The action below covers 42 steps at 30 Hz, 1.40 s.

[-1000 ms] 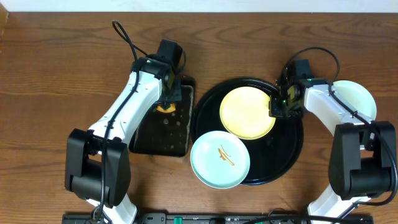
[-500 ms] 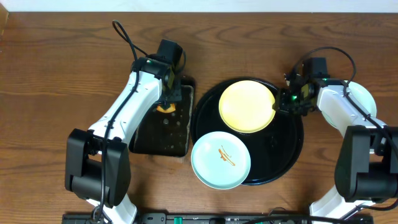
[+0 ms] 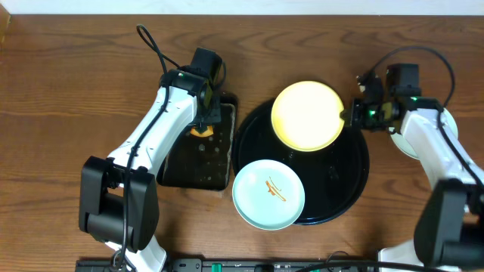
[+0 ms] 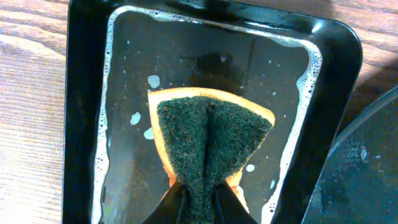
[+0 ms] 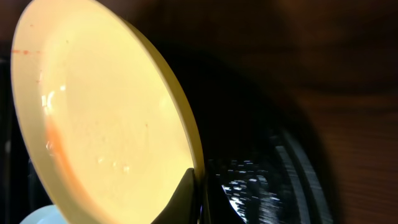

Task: Clean dirty plates on tray and stack at the side
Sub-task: 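Tilt and lift the yellow plate off the round tray with right gripper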

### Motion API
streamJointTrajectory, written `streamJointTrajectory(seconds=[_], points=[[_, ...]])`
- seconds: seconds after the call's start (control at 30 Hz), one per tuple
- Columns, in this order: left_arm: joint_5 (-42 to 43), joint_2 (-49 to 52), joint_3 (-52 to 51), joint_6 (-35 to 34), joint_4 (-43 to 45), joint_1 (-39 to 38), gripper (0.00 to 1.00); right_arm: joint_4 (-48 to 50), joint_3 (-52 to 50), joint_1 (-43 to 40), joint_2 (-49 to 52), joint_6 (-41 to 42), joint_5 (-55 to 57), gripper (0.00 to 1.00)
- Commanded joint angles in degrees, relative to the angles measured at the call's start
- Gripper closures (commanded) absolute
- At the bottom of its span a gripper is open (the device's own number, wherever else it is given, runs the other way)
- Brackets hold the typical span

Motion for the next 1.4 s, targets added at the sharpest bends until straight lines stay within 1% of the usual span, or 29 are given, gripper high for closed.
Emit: streamJointTrajectory(seconds=[0.0, 0.17, 0.3, 0.4, 0.63, 0.83, 1.0, 1.17, 1.37], points=[[-0.9, -0.5, -0.6, 0.3, -0.3, 0.0, 0.87, 0.2, 0.1, -0.2, -5.7, -2.8, 8.0, 0.99], [-0.9, -0.5, -0.6, 0.3, -0.3, 0.0, 0.87, 0.1, 0.1, 1.6, -10.3, -4.8, 18.3, 0.99], [-0.9, -0.5, -0.6, 0.3, -0.3, 0.0, 0.87, -0.1, 0.1, 4.7, -12.6, -7.6, 28.4, 0.99], [-0.9, -0.5, -0.6, 0.3, -0.3, 0.0, 0.87, -0.8, 0.1, 7.7, -13.3, -9.6, 33.5, 0.99], [-0.9, -0.5, -0.6, 0.3, -0.3, 0.0, 0.87, -1.2, 0.1, 17.4, -13.3, -10.0, 46.0, 0.99], [-0.9, -0.5, -0.6, 0.3, -0.3, 0.0, 0.87, -0.6, 0.1, 27.0, -13.3, -10.0, 62.1, 0.99], [-0.9, -0.5, -0.6, 0.3, -0.2, 0.0, 0.87, -0.3, 0.1, 32.4, -13.3, -10.0, 72.1, 0.99], [-0.9, -0.5, -0.6, 0.3, -0.2, 0.0, 0.87, 1.8, 0.1, 34.5, -13.3, -10.0, 78.1, 0.99], [-0.9, -0.5, -0.6, 0.3, -0.3, 0.0, 0.87, 2.5, 0.1, 34.5, -13.3, -10.0, 79.3, 0.99]])
